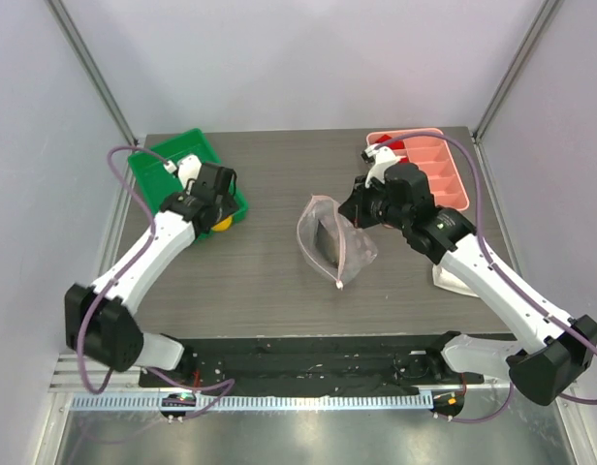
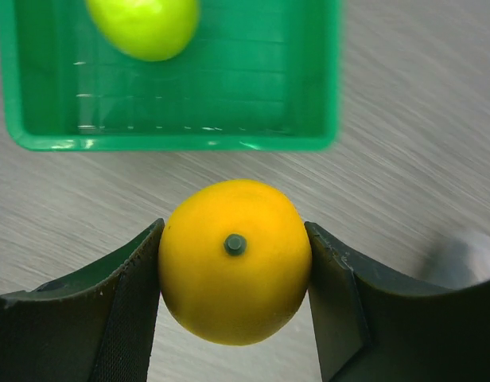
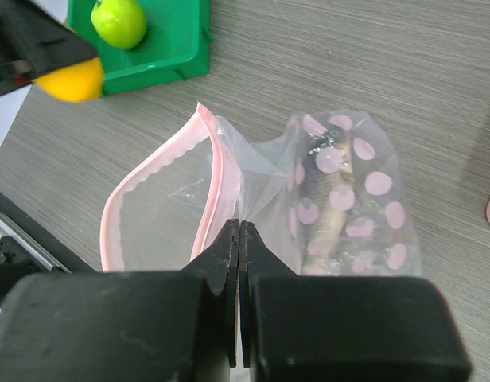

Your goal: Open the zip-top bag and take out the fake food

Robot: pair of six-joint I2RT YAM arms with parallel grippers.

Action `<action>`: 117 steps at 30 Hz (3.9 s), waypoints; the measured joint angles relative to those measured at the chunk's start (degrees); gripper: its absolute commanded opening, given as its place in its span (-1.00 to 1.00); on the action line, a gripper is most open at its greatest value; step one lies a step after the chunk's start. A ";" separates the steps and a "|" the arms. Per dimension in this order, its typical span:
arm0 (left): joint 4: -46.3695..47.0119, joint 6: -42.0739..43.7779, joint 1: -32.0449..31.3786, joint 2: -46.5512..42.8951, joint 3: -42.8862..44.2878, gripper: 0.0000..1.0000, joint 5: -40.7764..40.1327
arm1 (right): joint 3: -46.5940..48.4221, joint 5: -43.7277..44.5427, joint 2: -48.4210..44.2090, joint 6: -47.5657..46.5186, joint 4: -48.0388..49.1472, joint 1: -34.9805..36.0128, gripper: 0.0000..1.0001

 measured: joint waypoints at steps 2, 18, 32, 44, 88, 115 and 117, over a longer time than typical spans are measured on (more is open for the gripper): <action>0.33 -0.68 2.34 4.33 0.35 -0.99 -0.33 | -0.09 -0.31 -0.42 0.15 0.00 0.00 -0.97; 5.84 2.89 16.06 33.55 18.47 0.99 10.82 | -4.24 -5.86 -2.36 3.30 0.92 0.00 -0.97; 5.27 3.87 10.73 17.70 8.04 -0.25 15.08 | -4.22 -8.09 -1.95 3.48 1.46 0.00 -0.97; 28.02 2.21 -20.61 -11.74 -11.89 -1.00 31.98 | -3.69 -9.88 -1.09 6.38 3.56 0.00 -0.97; 46.60 -4.83 -32.06 -2.45 -27.34 -0.99 7.06 | -9.70 -15.39 0.98 33.70 29.18 0.55 -0.20; 41.46 -2.93 -29.53 -3.58 -24.57 -0.99 18.62 | -15.45 -28.72 1.01 23.26 25.00 5.03 -0.47; 40.92 -3.10 -29.53 -3.58 -24.57 -0.99 18.88 | -15.45 -28.39 1.62 23.21 25.18 5.16 -0.67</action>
